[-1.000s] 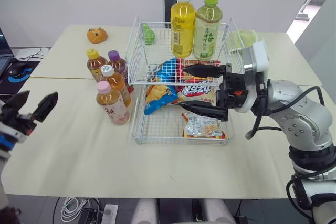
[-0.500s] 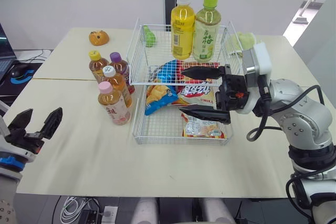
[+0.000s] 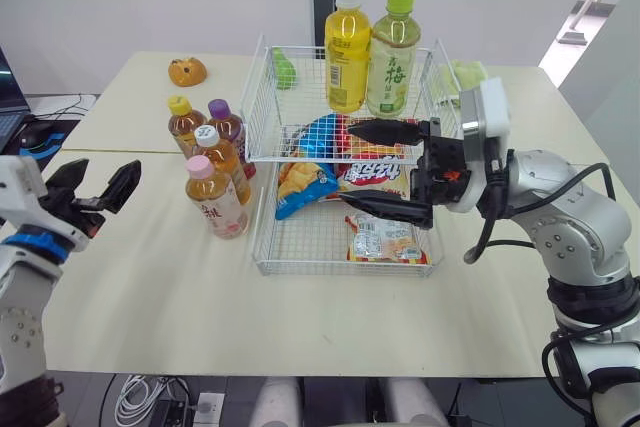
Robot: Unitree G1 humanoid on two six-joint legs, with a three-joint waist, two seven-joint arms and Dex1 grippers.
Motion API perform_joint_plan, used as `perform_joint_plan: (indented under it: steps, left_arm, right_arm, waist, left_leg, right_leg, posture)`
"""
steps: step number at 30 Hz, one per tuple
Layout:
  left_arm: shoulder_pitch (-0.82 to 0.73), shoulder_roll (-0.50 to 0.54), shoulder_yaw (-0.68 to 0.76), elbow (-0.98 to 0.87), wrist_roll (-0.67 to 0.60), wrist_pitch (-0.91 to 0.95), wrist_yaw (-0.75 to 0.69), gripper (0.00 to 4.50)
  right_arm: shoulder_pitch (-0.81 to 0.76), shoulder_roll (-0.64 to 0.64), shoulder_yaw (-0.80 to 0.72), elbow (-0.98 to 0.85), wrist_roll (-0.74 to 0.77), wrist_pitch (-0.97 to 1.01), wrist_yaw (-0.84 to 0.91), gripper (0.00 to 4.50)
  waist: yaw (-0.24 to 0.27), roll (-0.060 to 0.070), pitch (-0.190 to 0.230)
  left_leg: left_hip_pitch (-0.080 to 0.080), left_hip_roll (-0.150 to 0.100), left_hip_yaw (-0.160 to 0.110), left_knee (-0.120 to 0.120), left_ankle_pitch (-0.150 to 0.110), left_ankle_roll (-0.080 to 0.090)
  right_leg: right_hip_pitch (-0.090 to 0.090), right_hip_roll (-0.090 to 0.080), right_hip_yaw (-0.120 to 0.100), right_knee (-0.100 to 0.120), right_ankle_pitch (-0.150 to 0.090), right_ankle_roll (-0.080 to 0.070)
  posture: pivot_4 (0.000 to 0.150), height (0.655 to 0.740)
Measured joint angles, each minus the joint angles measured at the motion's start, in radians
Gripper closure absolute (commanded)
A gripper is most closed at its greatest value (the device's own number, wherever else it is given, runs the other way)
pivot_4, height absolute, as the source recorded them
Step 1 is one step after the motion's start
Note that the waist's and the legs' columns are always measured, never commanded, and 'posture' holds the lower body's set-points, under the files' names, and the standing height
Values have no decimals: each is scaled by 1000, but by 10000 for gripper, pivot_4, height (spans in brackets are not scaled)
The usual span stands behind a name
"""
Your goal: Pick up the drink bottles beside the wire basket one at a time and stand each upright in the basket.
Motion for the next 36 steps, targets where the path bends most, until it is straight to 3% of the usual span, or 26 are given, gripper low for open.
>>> perform_joint_plan:
  steps: [13,36]
  left_arm:
    - [-337,35,-216,418,161,-194,-130,64]
    - [-631,0,-315,856,293,-421,-151,64]
  right_arm:
    - [0,-3,-12,-39,-34,4,-108,0]
    - [21,-28,-39,-101,-28,48,-156,0]
  waist:
    - [-3,0,0]
    - [-3,0,0]
  left_leg:
    - [-1,0,2,-5,0,0]
    - [-3,0,5,-14,0,0]
  right_leg:
    - [-3,0,0,-2,0,0]
    - [-3,-1,-1,-14,0,1]
  posture:
    - [1500,7400]
    - [1500,7400]
